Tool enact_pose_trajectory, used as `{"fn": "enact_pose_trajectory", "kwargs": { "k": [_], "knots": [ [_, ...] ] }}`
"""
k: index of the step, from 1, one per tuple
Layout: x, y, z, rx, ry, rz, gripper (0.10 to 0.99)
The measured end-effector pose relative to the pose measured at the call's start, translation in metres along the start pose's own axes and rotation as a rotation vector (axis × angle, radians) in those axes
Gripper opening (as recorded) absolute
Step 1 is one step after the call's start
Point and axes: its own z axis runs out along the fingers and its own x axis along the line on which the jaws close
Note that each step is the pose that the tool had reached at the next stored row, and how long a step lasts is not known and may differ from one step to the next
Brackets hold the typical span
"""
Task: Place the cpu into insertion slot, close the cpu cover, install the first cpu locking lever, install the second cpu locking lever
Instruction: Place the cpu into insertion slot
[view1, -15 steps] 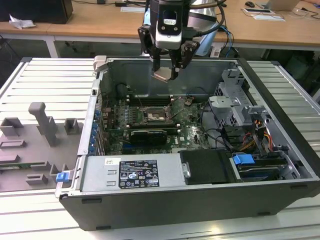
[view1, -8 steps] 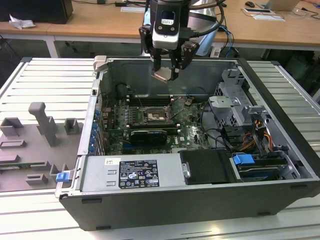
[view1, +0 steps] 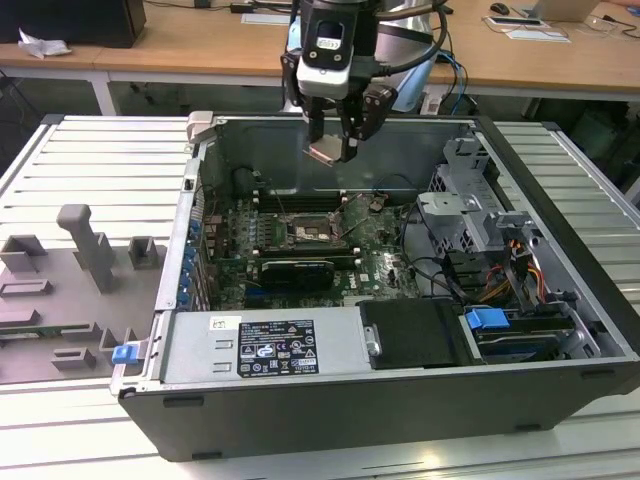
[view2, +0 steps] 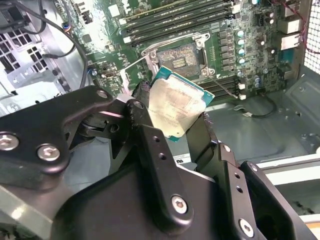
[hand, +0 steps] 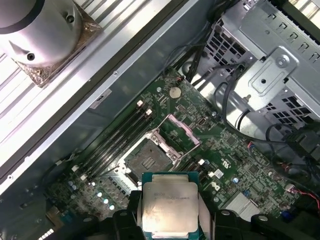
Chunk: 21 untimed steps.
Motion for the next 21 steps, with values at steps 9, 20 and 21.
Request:
{"fn": "enact_pose_trajectory", "kwargs": {
  "k": [9, 20, 21],
  "knots": [
    [0.0, 0.0001, 0.0006, 0.004, -0.0122, 0.078, 0.537],
    [0.0, 0.0, 0.0017, 0.006, -0.0246, 0.181, 0.537],
    [0.0, 0.0, 0.0017, 0.007, -0.0258, 0.19, 0.537]
  ]
}}
